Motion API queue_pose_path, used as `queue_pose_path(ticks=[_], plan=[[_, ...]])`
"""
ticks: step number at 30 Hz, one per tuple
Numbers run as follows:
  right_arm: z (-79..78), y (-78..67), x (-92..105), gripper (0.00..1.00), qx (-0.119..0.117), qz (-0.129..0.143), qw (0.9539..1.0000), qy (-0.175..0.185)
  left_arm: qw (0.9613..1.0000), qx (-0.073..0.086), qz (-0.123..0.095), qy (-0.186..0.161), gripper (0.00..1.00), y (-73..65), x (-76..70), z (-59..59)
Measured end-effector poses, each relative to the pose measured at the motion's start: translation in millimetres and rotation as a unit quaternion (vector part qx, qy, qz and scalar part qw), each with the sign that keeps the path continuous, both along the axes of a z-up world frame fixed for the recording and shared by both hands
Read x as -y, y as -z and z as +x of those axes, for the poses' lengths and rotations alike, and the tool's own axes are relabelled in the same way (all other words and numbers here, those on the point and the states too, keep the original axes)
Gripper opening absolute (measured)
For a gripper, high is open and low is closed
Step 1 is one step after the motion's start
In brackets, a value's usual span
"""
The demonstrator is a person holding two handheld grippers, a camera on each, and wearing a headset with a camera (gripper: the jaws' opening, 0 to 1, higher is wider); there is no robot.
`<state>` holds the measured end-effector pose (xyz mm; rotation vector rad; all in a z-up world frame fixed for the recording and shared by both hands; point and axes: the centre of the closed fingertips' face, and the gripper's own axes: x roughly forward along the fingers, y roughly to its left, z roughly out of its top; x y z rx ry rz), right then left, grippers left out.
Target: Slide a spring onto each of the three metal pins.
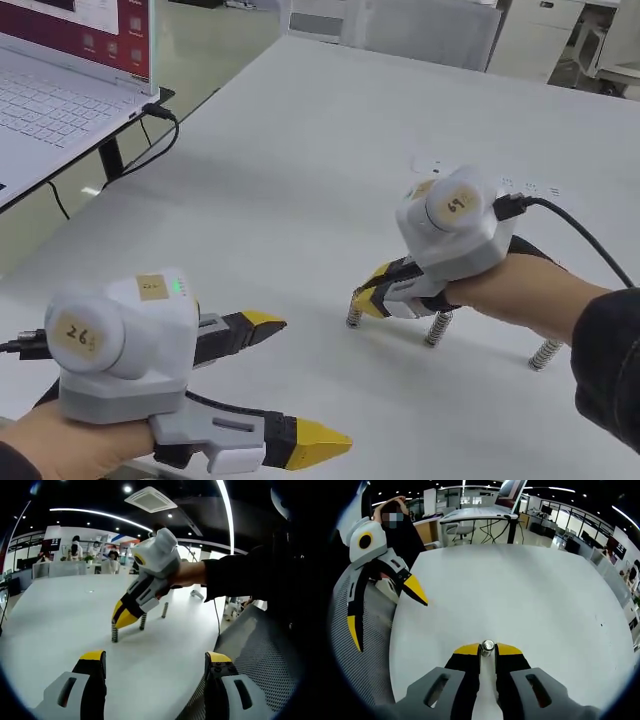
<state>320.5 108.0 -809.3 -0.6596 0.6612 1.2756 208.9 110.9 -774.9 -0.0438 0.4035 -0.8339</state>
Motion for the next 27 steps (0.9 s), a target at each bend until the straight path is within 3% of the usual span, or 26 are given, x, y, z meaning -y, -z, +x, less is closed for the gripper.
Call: queue_pose_path(ticks=[27], plan=[[-3.7,-4.3,17.4,0.19,0.000,0.017,0.9995,0.025,1.0000,0.001,0.004,0.002,0.77,0.6,1.1,-0.2]])
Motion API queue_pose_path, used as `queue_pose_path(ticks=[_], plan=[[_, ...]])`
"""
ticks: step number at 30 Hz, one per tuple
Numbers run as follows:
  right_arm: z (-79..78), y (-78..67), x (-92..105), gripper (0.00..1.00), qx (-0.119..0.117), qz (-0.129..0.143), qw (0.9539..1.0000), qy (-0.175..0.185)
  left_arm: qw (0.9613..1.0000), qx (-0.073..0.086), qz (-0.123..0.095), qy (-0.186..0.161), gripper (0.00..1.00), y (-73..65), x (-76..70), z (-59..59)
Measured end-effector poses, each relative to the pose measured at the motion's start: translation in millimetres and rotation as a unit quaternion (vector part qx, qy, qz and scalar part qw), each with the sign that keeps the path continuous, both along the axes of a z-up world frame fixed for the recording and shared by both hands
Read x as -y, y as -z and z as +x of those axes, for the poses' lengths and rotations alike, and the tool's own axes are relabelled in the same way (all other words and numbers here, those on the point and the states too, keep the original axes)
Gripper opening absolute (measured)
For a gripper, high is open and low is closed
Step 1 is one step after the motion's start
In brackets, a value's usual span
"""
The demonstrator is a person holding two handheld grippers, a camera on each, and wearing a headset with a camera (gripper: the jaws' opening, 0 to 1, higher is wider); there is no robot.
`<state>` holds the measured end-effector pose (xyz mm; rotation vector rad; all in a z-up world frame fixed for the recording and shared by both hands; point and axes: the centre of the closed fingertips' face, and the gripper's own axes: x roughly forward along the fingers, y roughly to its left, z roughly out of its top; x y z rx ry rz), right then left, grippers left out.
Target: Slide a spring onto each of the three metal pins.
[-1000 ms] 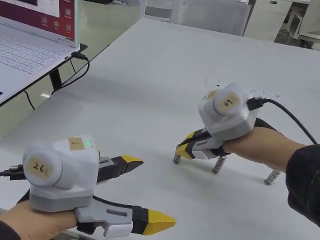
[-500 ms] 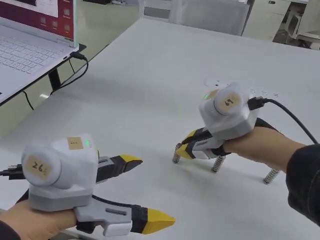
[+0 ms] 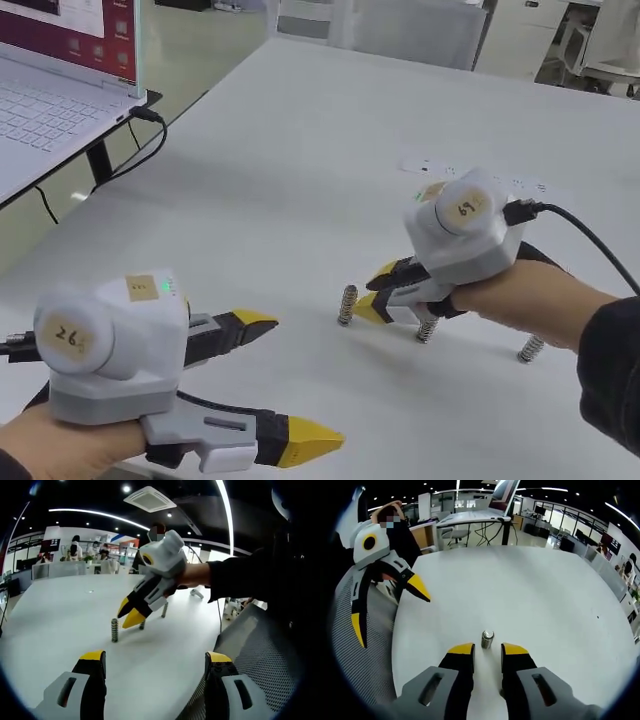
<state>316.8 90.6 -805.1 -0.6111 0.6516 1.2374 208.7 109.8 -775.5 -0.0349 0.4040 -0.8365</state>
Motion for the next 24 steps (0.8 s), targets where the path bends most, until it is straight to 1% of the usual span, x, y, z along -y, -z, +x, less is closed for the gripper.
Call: queue_pose_path(ticks=[10,19,24], plan=[[-10.6,-5.9,9.5,0.20,-0.001,0.014,0.9999,0.009,1.0000,0.000,0.001,0.003,0.78,0.2,0.7,-0.8],[-22.9,-5.8,18.6,0.21,-0.007,0.023,0.9996,0.016,1.0000,-0.001,0.003,0.005,0.78,1.2,1.0,-1.5],[-28.2,-7.2,23.7,0.21,-0.005,0.028,0.9994,0.019,1.0000,-0.001,0.004,0.006,0.78,1.7,0.9,-1.6]])
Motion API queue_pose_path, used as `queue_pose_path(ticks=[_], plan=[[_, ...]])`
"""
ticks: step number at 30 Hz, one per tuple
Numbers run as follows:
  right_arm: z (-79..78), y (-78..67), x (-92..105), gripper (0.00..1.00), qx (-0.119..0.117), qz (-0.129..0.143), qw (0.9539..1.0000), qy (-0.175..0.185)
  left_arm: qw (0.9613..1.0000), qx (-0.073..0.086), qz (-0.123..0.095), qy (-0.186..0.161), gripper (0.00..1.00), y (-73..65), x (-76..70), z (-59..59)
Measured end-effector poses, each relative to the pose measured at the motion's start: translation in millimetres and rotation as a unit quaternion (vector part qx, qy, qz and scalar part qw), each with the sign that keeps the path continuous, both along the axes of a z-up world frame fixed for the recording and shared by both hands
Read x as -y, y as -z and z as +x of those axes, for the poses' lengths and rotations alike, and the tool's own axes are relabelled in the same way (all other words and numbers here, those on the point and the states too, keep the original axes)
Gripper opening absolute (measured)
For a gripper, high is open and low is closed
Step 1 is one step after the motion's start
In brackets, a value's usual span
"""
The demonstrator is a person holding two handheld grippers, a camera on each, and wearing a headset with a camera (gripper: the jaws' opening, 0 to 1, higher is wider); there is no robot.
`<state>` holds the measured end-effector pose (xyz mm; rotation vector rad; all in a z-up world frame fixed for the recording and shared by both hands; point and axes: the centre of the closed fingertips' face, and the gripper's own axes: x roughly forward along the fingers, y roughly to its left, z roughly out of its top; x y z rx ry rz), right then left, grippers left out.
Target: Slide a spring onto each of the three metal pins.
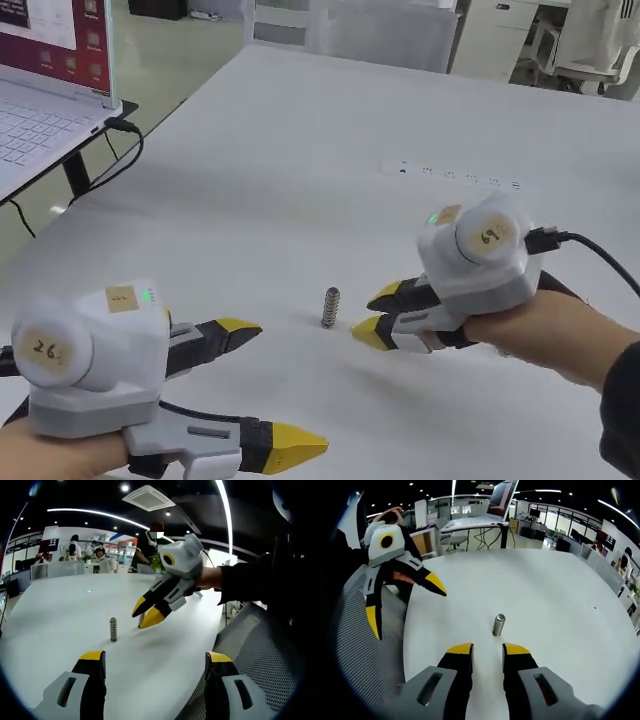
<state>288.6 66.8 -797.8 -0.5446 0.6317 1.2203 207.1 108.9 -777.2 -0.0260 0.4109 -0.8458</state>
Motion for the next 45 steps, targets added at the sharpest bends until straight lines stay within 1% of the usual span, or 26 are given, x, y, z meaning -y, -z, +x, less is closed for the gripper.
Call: queue_pose_path(ticks=[3,9,22,27,31,39,41,43,45], plan=[[-4.8,-1.3,2.8,0.21,-0.001,0.006,1.0000,0.003,1.0000,0.000,0.000,0.000,0.78,0.1,-0.2,0.1],[-12.7,-1.1,8.5,0.22,-0.002,0.010,0.9999,0.005,1.0000,-0.001,0.001,0.001,0.78,0.4,0.2,-0.5],[-24.4,-8.9,30.8,0.23,0.002,0.024,0.9994,0.025,1.0000,-0.001,0.001,0.004,0.78,0.5,1.1,-1.1],[-28.2,-10.4,42.6,0.24,0.002,0.030,0.9988,0.039,1.0000,-0.001,0.001,0.005,0.78,0.4,1.7,-1.5],[-28.2,-13.4,52.5,0.24,0.003,0.037,0.9979,0.053,1.0000,-0.001,0.003,0.007,0.78,0.9,2.0,-1.7],[-27.6,-18.9,75.6,0.25,0.004,0.053,0.9948,0.087,1.0000,0.000,0.008,0.006,0.79,1.5,0.9,-0.7],[-28.5,-18.7,80.2,0.25,0.004,0.053,0.9942,0.093,0.9999,0.000,0.009,0.007,0.79,1.8,1.3,-0.7],[-29.0,-18.3,85.6,0.25,0.004,0.056,0.9934,0.101,0.9998,0.000,0.016,0.009,0.79,3.6,0.9,-1.0],[-29.3,-17.6,90.8,0.25,0.003,0.057,0.9925,0.108,0.9998,-0.001,0.017,0.011,0.79,3.8,1.9,-1.3]])
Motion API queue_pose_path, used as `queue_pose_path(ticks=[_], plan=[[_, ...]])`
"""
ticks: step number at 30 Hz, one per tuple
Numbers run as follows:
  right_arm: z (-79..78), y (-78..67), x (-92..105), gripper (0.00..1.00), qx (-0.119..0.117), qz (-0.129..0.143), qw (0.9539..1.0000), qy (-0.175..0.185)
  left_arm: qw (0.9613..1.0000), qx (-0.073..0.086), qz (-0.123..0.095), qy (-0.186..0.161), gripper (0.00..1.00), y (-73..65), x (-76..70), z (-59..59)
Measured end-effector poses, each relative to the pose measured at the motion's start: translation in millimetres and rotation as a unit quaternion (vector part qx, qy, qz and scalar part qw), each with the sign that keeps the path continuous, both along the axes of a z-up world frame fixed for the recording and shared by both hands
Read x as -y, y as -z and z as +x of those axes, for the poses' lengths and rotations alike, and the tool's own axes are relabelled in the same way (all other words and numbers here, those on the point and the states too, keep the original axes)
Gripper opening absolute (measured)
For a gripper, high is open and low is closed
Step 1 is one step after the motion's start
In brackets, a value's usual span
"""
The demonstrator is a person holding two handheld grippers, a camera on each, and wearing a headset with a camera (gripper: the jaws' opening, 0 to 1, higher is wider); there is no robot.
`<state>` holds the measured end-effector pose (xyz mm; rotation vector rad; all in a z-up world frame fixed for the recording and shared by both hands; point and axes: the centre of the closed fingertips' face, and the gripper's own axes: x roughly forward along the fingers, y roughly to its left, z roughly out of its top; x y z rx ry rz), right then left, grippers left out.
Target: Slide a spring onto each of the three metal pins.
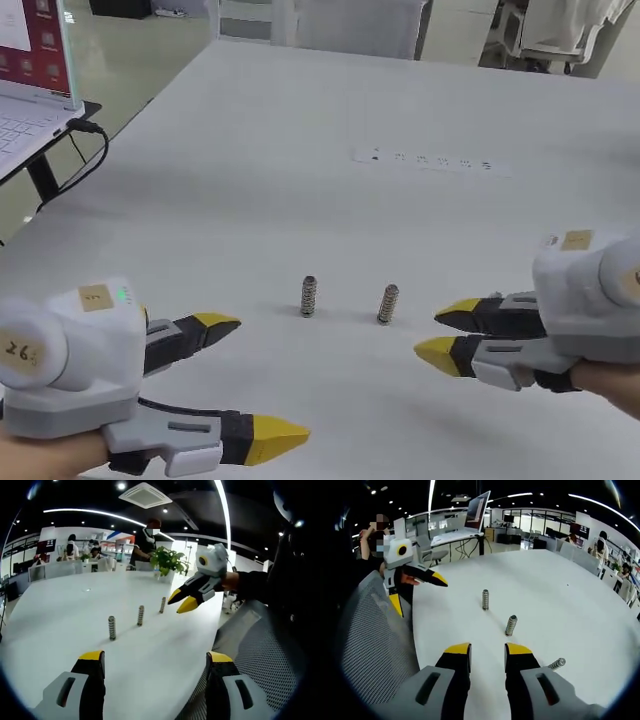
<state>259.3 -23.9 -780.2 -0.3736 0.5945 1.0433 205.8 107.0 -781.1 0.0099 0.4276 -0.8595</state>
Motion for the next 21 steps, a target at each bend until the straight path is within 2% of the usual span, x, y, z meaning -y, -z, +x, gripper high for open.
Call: queue_pose_path(ticks=[8,17,21], plan=[[3.3,-0.9,25.9,0.25,0.001,0.006,0.9993,0.036,1.0000,-0.001,0.003,0.002,0.80,1.2,0.4,0.0],[8.5,-3.7,59.3,0.26,0.007,0.018,0.9966,0.081,1.0000,-0.003,0.001,-0.002,0.80,0.9,-0.6,1.3],[8.5,-6.9,69.2,0.27,0.011,0.031,0.9953,0.091,1.0000,-0.002,-0.001,-0.002,0.80,0.1,-0.2,1.2]])
